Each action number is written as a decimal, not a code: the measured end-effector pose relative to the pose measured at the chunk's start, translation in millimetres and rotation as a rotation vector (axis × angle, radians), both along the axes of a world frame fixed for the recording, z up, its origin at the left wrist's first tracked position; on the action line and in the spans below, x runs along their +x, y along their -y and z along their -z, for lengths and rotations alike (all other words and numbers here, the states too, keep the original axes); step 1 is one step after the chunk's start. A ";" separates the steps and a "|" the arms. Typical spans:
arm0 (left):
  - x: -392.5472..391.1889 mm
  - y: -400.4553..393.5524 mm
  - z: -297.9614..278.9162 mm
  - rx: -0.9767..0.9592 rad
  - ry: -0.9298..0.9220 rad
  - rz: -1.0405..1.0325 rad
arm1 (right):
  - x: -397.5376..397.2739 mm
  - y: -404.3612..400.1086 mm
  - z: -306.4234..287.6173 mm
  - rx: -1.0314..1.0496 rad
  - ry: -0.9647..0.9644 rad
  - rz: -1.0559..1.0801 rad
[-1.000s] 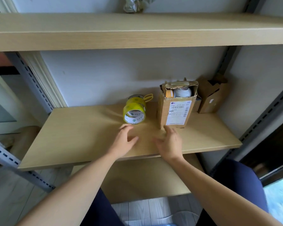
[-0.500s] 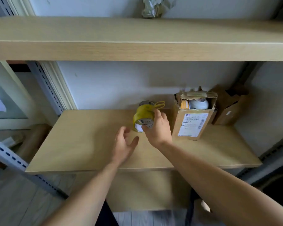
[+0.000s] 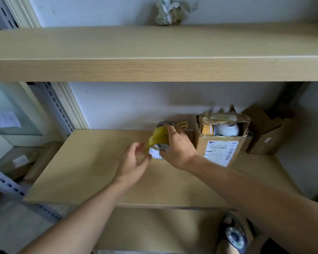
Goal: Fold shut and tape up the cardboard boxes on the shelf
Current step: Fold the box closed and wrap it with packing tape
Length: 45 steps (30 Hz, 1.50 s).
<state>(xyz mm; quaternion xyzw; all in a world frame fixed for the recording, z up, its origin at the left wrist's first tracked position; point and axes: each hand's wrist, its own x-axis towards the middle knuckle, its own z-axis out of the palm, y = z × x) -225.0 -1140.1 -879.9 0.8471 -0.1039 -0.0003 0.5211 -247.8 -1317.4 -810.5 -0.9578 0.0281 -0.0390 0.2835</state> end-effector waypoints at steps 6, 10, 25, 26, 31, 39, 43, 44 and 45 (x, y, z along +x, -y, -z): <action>26.6 19.4 -59.1 0.195 0.270 0.099 | -1.5 8.4 -11.5 0.023 0.042 -0.047; 38.9 25.3 -70.6 0.289 0.278 0.238 | -3.8 9.3 -7.1 0.054 0.067 -0.048; 63.4 18.5 -60.6 0.363 0.261 0.402 | 8.0 12.1 6.6 0.076 -0.007 -0.029; 63.5 18.0 -59.9 0.363 0.260 0.403 | 8.2 11.8 6.3 0.076 -0.004 -0.029; 67.2 21.8 -61.7 0.347 0.237 0.383 | 9.9 9.7 4.6 0.053 0.016 -0.033; 58.9 21.6 -60.1 0.439 0.255 0.427 | 4.6 10.3 11.1 0.065 0.019 -0.036; 59.0 15.5 -57.5 0.393 0.227 0.426 | -2.6 12.3 11.8 0.182 -0.027 0.044; 58.2 14.6 -57.8 0.389 0.223 0.427 | -5.5 12.1 11.7 0.216 -0.038 0.065; 57.4 14.2 -58.2 0.390 0.219 0.431 | -8.0 12.0 11.4 0.245 -0.037 0.083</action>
